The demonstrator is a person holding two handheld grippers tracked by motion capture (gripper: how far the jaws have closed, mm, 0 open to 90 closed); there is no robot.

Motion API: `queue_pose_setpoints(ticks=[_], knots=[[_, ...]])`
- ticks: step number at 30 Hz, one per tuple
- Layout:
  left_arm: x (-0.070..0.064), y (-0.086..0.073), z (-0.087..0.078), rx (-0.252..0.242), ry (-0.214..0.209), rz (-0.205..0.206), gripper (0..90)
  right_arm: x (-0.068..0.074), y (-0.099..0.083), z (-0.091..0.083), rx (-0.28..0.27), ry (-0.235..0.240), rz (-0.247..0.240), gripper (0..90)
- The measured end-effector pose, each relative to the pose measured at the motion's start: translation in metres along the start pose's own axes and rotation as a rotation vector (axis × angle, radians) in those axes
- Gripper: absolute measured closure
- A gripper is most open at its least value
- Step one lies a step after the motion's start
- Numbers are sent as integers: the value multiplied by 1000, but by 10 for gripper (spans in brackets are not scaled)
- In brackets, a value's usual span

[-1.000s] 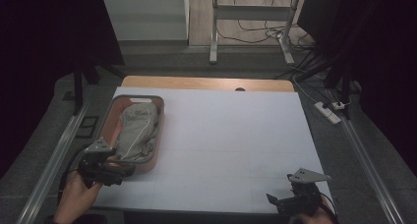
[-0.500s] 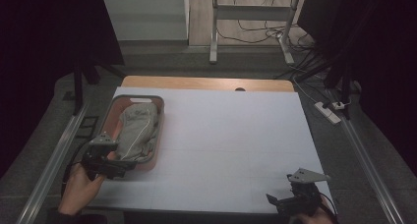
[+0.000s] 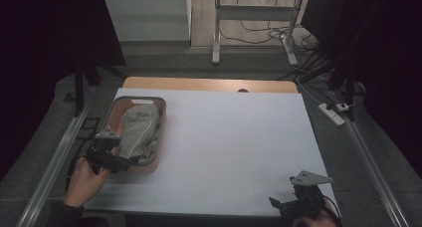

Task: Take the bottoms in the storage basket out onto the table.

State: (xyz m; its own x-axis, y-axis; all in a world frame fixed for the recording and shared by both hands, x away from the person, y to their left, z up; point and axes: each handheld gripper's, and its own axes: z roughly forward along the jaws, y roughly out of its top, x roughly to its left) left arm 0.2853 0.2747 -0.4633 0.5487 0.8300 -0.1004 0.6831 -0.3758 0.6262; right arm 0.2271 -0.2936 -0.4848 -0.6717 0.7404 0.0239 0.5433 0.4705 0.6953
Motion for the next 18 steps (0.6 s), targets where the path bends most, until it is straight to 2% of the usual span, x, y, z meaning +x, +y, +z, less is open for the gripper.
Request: queue_pose_setpoints(ticks=[9,11,18], knots=[[6,11,7,34,34,2,0,0,0,0,6,2,-10,0],[9,12,9,43,49,-8,0,1,0,0,7,2,-12,0],[22,16,14,57,55,-48,0,2,0,1,14,5,-16,0]])
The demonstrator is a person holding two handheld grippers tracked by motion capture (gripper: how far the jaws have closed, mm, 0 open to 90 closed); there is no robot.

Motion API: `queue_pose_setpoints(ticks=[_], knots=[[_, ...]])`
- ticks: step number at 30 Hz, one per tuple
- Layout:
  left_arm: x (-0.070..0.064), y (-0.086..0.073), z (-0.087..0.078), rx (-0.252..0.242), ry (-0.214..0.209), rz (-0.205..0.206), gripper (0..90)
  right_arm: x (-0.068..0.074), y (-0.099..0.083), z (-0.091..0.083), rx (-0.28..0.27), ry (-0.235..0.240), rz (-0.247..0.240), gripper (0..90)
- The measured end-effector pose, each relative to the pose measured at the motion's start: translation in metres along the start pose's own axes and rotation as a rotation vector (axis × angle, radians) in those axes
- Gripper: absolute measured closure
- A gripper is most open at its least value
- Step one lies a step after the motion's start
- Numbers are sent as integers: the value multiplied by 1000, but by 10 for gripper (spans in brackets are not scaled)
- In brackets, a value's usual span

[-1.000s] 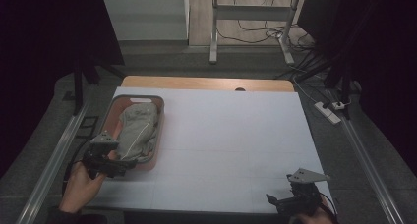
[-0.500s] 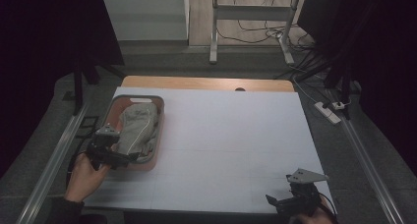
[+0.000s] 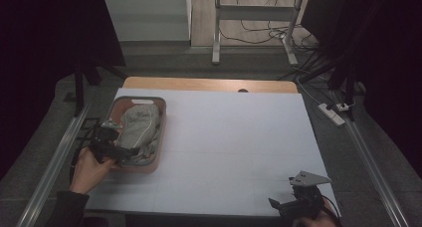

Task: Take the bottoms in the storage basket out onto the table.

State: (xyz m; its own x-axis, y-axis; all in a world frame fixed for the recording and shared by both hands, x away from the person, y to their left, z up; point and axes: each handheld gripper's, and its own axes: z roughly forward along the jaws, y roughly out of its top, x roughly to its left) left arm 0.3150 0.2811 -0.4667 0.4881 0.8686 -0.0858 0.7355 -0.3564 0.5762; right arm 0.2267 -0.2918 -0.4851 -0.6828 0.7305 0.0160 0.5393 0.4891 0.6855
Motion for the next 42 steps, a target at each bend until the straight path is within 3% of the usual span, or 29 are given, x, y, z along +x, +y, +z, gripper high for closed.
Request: queue_pose_setpoints(ticks=[6,15,26,34,42], knots=[[6,7,4,16,15,-14,1,0,0,1,4,1,-5,0],[13,20,12,64,-5,-12,0,1,0,1,10,3,-18,0],[26,36,19,80,-11,-34,0,1,0,1,12,6,-21,0],[28,47,37,112,-7,-27,0,1,0,1,13,8,-25,0],[34,51,57,165,-7,-54,0,2,0,2,13,7,-30,0]])
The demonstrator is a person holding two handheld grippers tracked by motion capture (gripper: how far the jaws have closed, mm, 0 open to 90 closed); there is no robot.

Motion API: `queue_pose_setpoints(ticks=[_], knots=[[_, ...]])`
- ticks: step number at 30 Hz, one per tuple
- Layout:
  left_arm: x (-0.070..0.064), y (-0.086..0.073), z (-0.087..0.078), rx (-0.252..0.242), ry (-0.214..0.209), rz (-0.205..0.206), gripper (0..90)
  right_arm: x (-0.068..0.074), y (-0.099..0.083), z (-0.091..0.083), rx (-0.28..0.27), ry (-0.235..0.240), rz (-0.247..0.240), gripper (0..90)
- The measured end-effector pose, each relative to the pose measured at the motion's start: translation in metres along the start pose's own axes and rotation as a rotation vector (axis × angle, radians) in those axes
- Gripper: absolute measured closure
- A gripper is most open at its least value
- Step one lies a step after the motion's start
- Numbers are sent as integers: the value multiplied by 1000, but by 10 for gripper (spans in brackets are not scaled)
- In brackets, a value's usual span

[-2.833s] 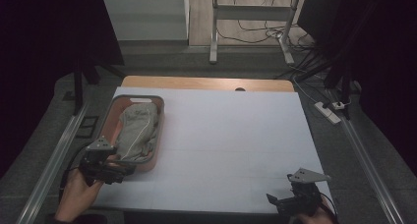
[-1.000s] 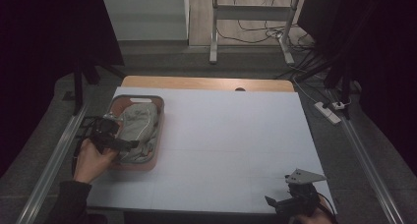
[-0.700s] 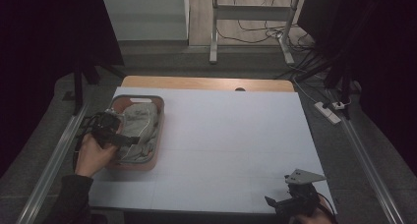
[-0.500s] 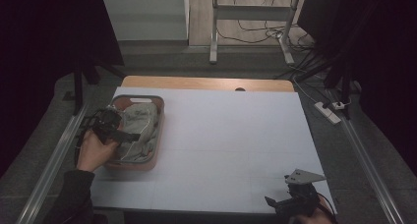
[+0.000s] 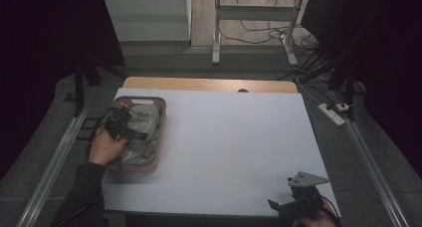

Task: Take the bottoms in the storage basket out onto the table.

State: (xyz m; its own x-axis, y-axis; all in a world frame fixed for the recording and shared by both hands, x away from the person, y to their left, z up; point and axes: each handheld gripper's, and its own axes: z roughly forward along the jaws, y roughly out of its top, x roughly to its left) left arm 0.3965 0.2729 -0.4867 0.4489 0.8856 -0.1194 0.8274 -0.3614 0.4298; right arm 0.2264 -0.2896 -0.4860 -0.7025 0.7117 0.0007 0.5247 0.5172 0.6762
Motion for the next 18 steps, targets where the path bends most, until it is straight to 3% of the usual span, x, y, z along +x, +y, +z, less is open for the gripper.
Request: queue_pose_setpoints(ticks=[11,18], knots=[[5,7,20,62,-22,-19,0,1,0,0,4,1,-10,0],[1,12,30,117,8,-7,0,1,0,0,10,-1,-17,0]])
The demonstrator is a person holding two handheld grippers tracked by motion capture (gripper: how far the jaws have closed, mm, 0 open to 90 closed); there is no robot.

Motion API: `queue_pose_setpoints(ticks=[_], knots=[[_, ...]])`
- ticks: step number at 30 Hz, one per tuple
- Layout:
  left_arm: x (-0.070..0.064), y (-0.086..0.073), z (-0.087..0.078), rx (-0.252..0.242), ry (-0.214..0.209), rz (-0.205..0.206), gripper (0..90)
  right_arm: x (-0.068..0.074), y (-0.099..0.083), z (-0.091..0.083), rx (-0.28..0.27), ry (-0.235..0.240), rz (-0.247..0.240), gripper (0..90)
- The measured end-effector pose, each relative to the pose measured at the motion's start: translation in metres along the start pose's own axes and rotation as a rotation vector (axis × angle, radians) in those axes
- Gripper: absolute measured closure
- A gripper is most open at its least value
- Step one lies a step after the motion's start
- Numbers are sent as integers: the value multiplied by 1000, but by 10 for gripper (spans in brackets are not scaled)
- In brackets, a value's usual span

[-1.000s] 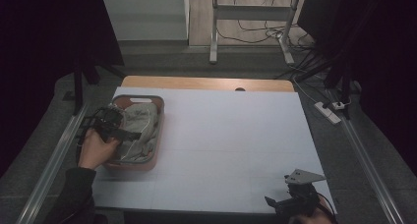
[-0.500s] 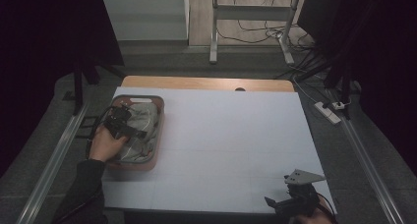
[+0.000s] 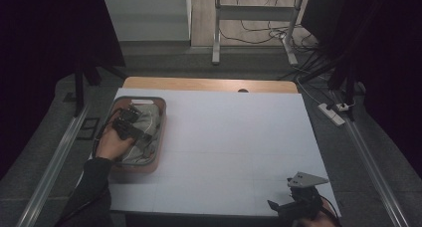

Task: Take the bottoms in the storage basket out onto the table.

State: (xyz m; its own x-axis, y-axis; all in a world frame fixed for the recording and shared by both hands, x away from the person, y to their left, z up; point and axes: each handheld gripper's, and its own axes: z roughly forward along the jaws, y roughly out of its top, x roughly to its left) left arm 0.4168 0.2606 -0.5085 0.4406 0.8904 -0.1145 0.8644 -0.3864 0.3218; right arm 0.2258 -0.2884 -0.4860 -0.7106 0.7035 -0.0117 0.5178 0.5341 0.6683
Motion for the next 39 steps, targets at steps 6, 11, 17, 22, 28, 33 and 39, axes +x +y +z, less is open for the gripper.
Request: queue_pose_setpoints(ticks=[6,11,17,22,28,33,39], knots=[[1,4,4,31,-1,-4,0,0,0,0,0,1,-3,0],[-4,5,9,61,55,11,0,0,0,0,0,0,-6,0],[-8,2,3,55,102,9,164,1,0,0,0,-1,-13,0],[-10,1,-3,54,122,-13,432,2,0,1,3,-1,-17,0],[-9,-1,-6,49,117,-14,481,3,0,1,10,0,-28,0],[-4,-1,-10,39,67,-44,513,4,1,2,11,-1,-37,2],[7,-1,-20,34,-42,-119,529,3,0,1,9,6,-35,21]])
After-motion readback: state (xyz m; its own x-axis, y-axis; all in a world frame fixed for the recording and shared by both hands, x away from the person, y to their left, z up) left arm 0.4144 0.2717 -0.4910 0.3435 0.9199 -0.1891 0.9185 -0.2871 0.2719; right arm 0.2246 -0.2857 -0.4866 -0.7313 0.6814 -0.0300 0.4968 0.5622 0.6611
